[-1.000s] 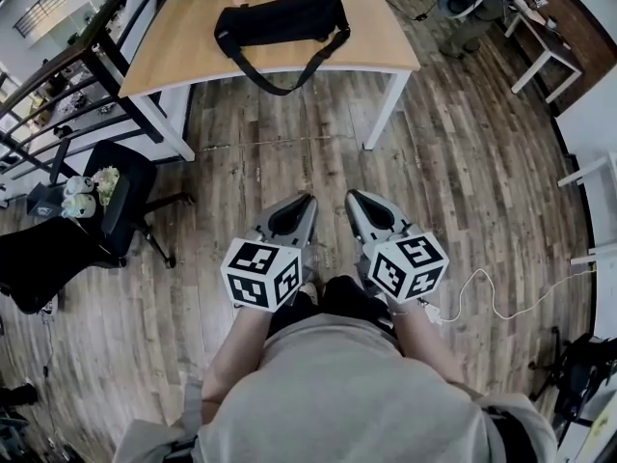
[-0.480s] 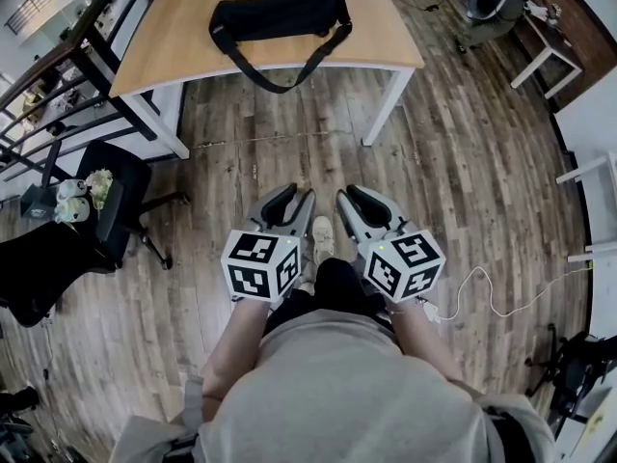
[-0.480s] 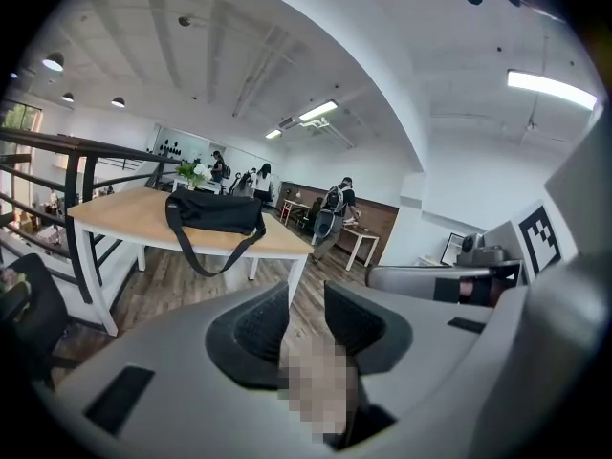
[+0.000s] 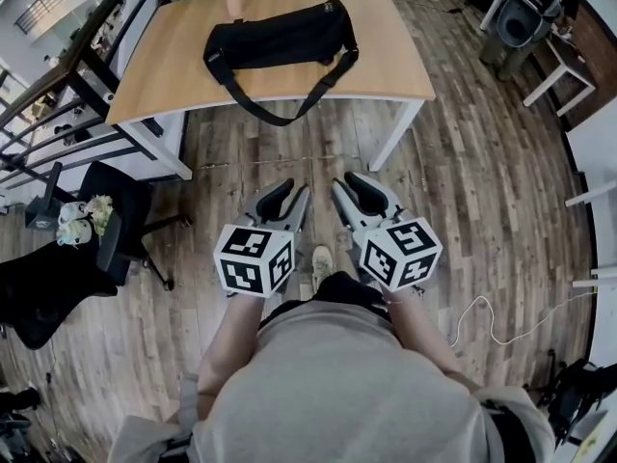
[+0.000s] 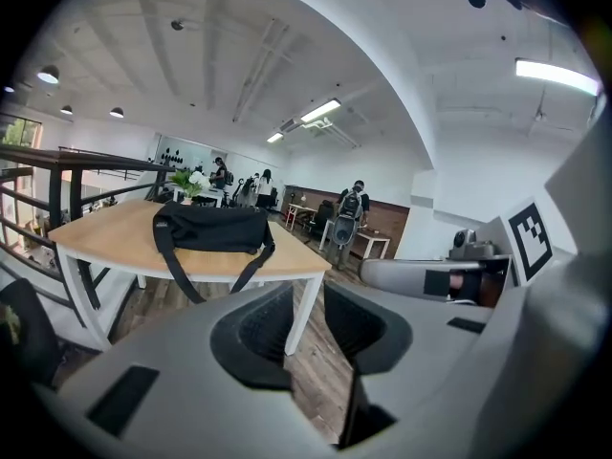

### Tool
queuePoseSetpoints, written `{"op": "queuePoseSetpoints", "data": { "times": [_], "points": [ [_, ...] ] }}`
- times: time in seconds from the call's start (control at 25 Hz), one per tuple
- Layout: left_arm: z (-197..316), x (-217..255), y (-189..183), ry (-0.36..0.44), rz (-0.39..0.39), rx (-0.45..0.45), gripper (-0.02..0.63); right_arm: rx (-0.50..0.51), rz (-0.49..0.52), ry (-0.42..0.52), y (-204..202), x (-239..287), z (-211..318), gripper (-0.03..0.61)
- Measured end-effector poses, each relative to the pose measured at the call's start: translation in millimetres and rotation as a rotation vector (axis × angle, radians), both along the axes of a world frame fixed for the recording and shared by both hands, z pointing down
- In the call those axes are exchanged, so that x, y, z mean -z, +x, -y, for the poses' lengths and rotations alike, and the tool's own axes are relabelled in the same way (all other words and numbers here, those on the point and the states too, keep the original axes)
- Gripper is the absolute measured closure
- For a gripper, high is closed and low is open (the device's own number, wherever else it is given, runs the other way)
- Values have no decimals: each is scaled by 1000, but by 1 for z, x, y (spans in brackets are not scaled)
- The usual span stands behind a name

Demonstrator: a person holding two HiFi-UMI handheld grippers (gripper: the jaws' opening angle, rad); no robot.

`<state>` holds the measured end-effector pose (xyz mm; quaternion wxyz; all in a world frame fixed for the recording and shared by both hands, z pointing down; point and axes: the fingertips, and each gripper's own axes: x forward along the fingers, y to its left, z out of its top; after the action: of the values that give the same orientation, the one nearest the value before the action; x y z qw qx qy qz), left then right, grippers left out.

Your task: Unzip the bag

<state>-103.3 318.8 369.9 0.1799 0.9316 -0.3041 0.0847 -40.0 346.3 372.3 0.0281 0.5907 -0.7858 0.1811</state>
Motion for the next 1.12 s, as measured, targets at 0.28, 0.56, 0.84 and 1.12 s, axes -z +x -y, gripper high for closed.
{"op": "queuePoseSetpoints", "data": {
  "times": [0.28,0.56,0.84,1.12],
  "points": [
    [72,6,44,15,11,18,505,41,19,7,41,5,71,482],
    [118,5,75,1,12,58,505,41,61,-21,77,-1,113,482],
    [136,-14,87,-52,28,61,505,37,89,-70,89,-20,129,482],
    [174,-20,108,-69,31,12,505,-7,92,-82,109,-25,164,482]
  ]
}}
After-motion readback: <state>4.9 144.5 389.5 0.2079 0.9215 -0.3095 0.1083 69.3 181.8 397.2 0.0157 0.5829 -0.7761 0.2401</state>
